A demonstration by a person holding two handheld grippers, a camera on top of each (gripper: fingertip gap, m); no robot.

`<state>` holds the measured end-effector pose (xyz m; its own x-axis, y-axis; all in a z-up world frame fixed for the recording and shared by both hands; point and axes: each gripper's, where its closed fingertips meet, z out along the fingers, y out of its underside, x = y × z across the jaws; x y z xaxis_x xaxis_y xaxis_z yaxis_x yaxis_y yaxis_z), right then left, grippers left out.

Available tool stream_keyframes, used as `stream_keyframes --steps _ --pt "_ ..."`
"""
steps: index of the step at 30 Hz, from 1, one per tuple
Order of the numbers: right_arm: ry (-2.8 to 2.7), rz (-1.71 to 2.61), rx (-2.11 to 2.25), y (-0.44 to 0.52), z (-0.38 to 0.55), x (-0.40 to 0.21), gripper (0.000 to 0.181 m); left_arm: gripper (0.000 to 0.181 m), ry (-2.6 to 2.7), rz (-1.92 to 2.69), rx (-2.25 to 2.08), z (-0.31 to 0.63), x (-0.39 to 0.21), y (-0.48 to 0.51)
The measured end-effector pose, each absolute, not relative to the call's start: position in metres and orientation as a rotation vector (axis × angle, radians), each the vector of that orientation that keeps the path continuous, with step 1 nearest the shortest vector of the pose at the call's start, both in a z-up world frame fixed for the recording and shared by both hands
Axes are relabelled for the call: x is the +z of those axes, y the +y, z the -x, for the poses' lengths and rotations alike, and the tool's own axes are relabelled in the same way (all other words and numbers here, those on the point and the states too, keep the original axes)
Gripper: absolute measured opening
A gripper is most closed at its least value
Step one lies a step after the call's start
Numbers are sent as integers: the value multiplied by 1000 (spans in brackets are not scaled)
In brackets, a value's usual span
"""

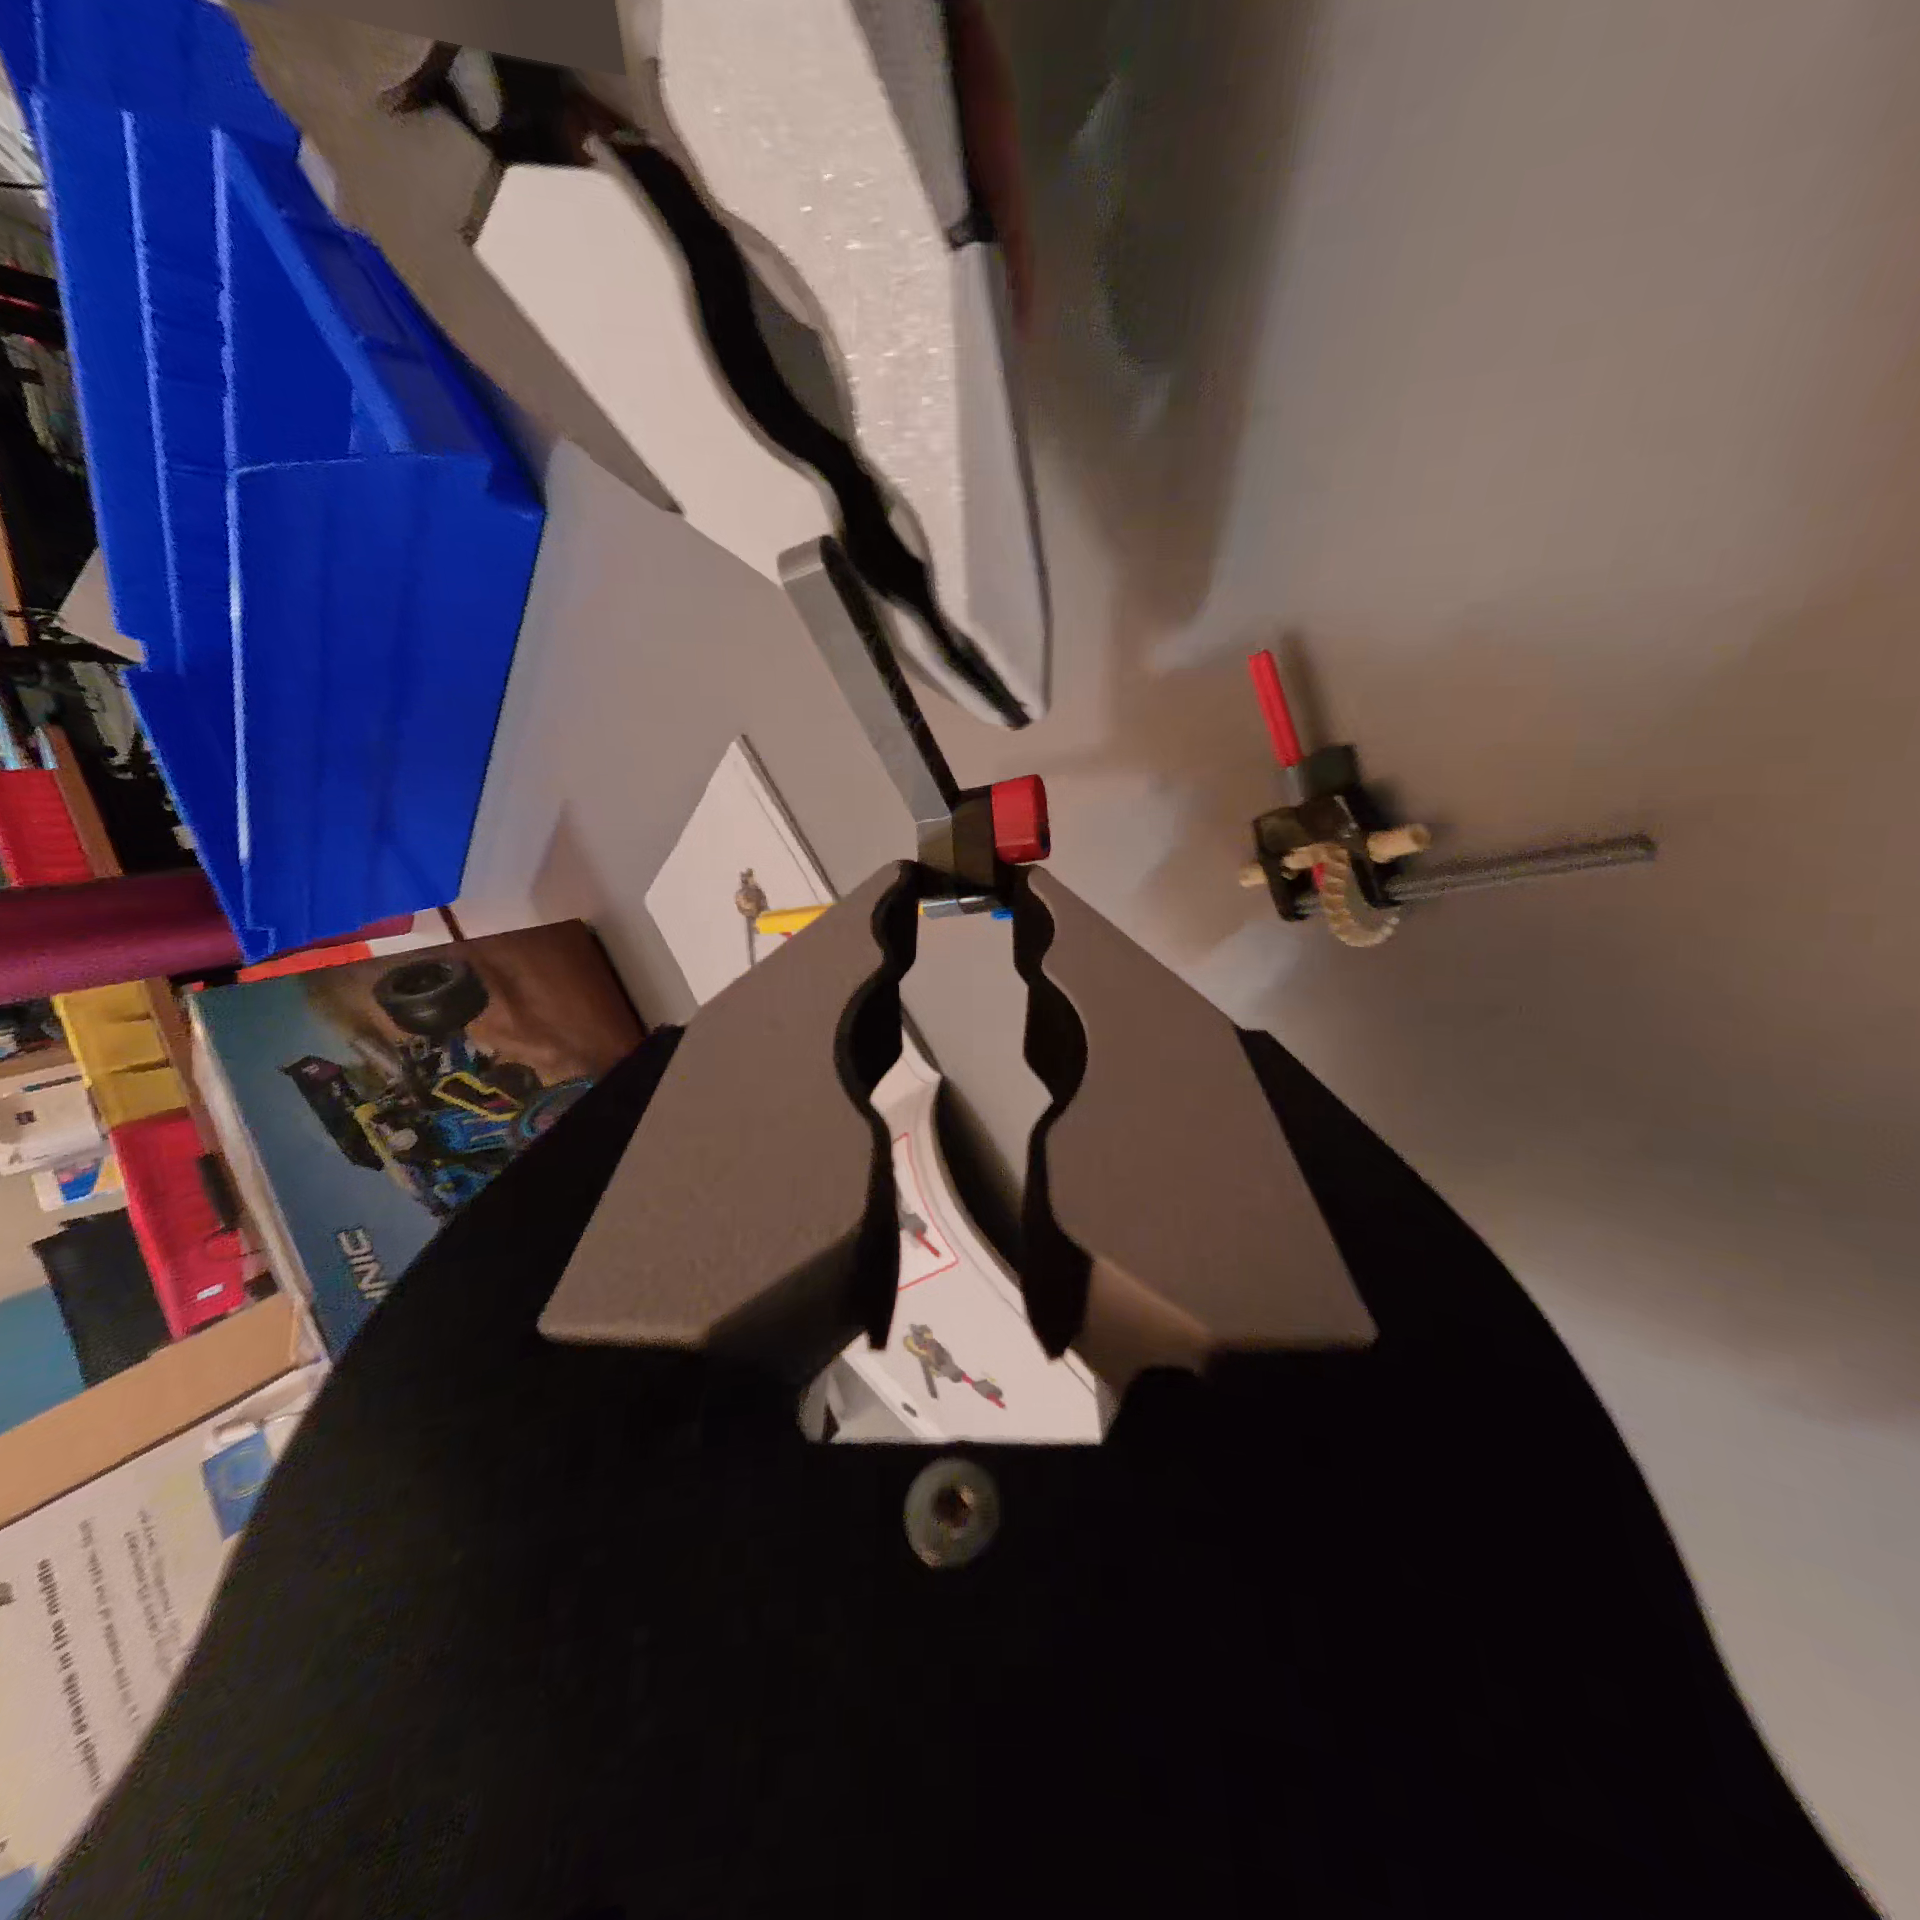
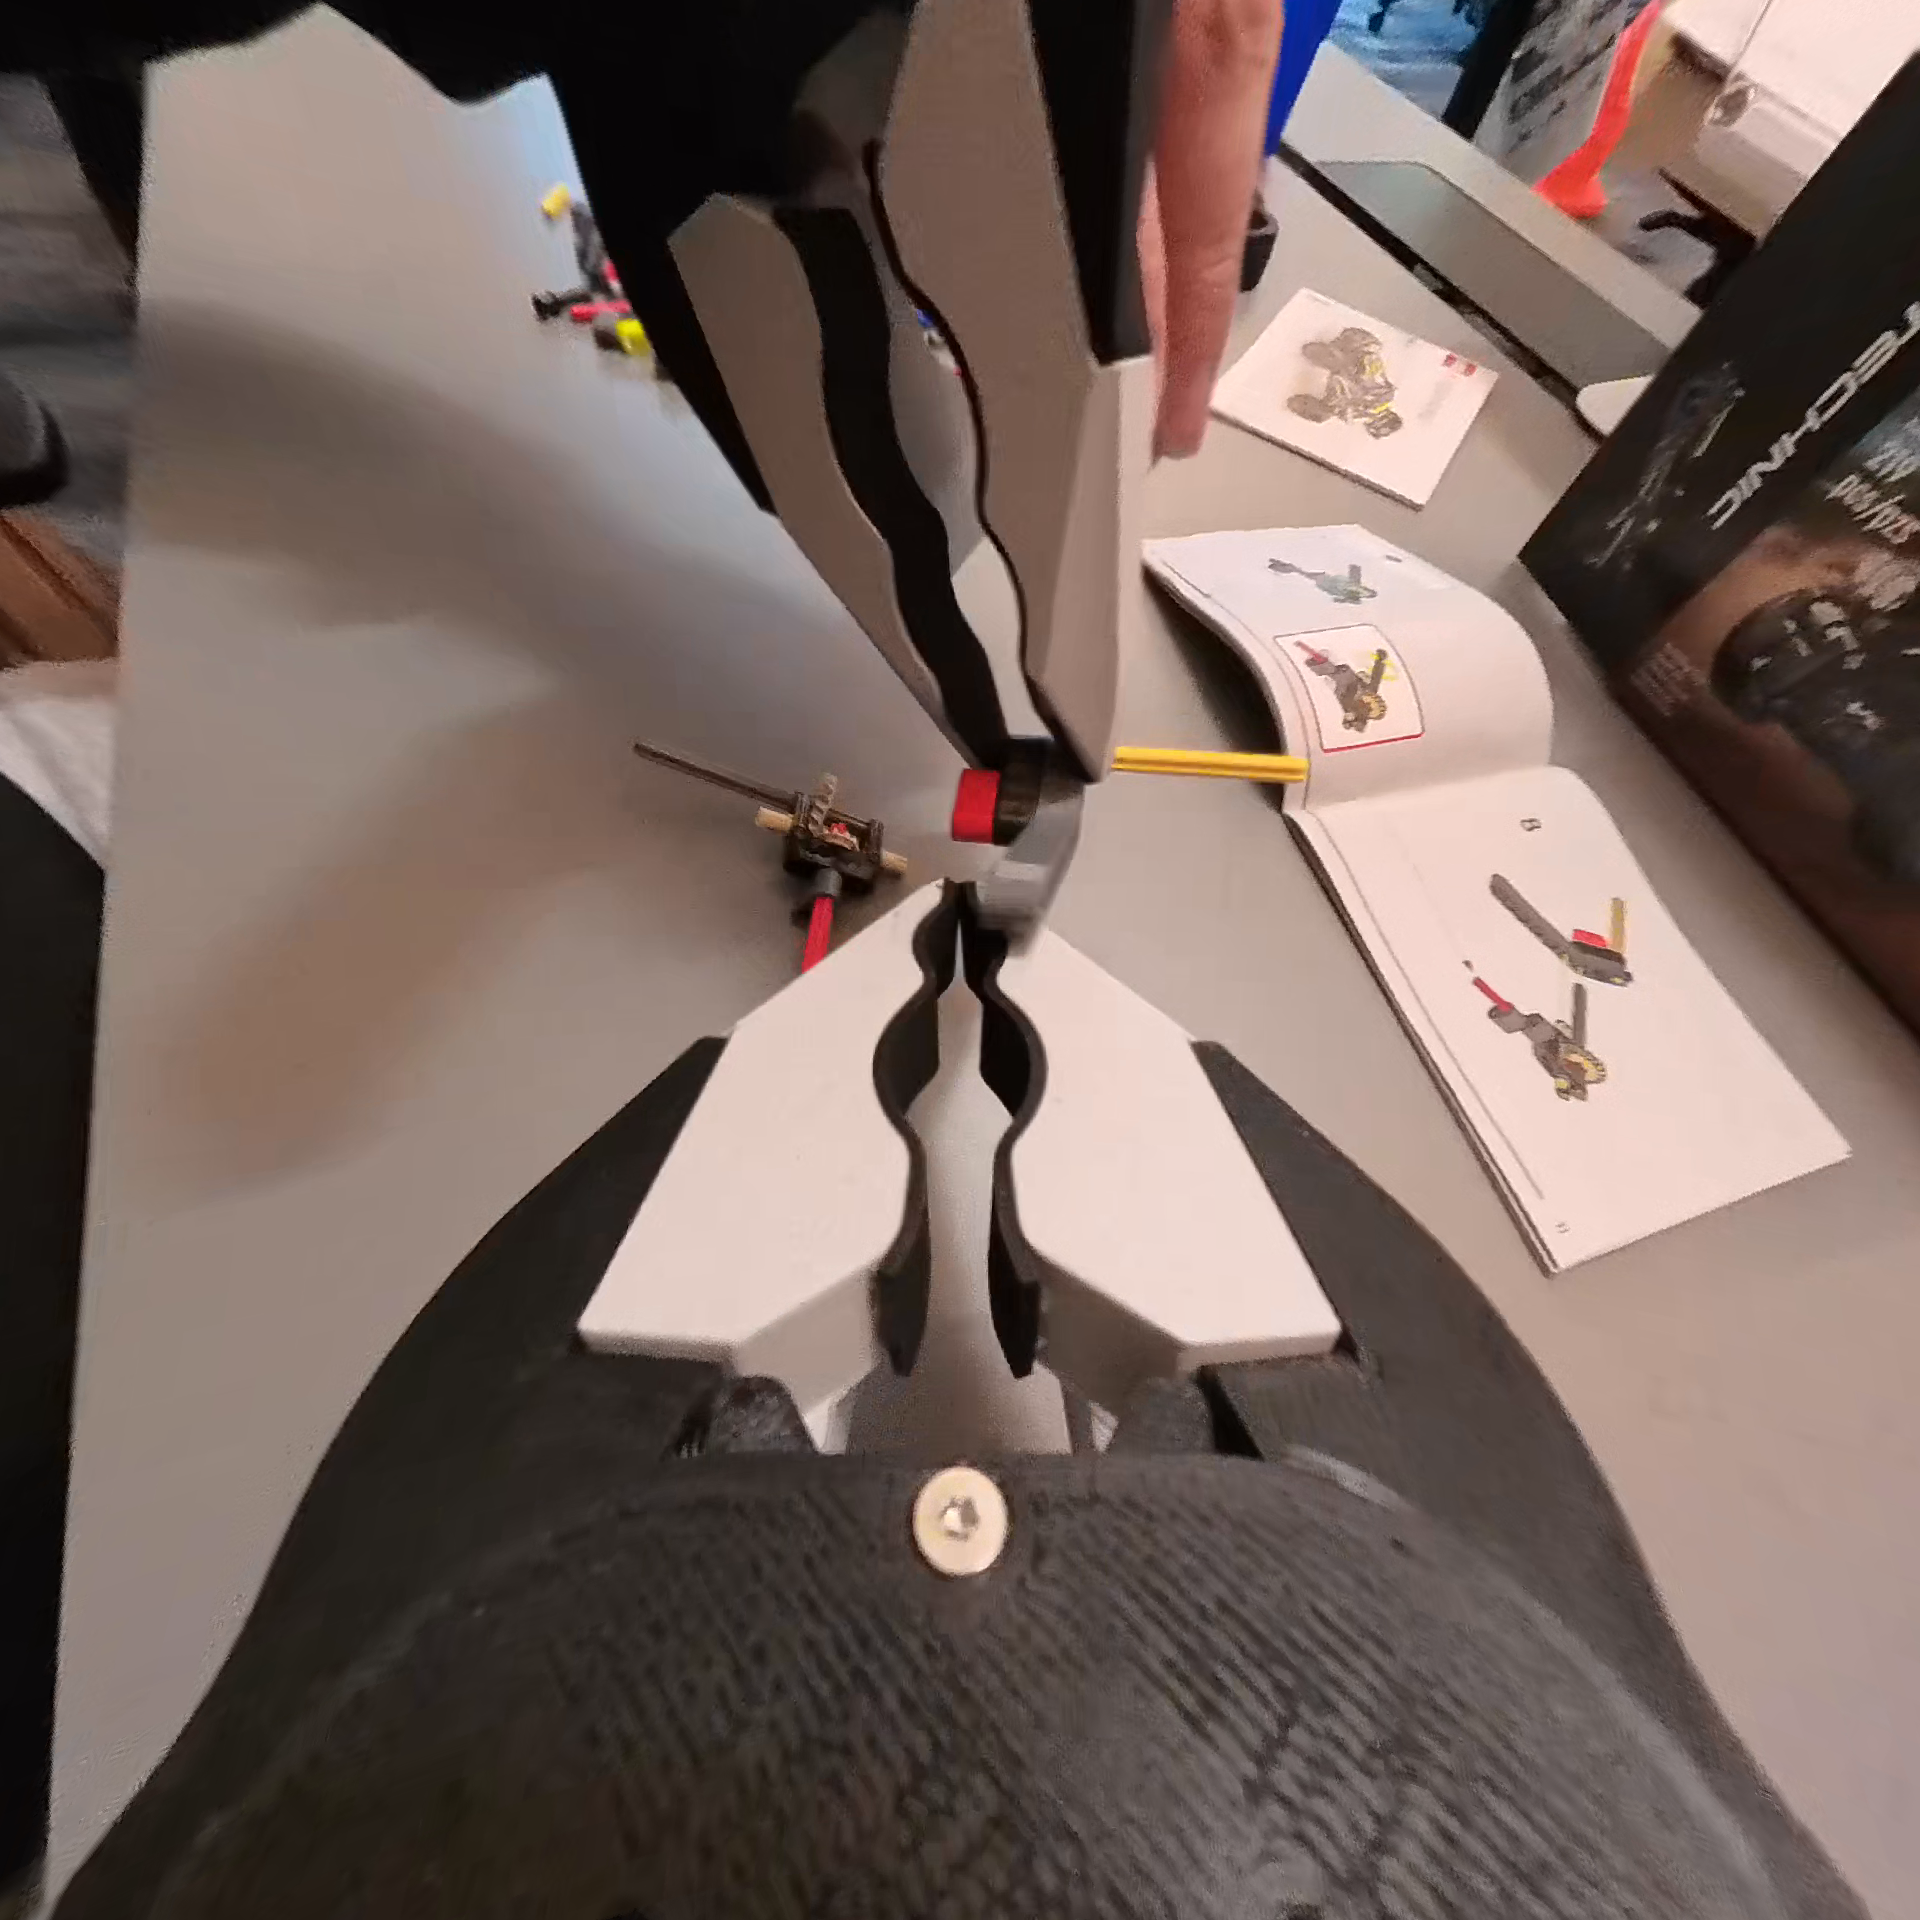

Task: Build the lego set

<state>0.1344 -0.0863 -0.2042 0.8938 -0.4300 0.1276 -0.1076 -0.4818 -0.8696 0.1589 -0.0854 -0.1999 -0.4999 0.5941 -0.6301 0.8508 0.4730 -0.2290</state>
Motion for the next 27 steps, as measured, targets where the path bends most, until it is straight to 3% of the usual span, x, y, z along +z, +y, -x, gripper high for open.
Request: stream_keyframes --steps 8,12,16,22,24,27 --pt "410 2137 -413 -98 -123 -211 0 15 2045 -1243 -591 -175 -197 -88" --pt "584 1975 -309 -122 -133 -183 32 16 1896 -1341 -489 -169 -191 -81" --pt "624 1793 -48 -120 -142 -166 44 15 1731 -1431 -477 -156 -173 -85" --pt "381 1635 65 -103 -144 -125 30 14 1547 -1537 -416 -143 -160 -91" --pt "333 1668 30 -100 -148 -125 31 14 1519 -1550 -431 -138 -158 -93" --pt "240 1730 30 -93 -145 -131 18 14 1496 -1560 -456 -131 -155 -96"
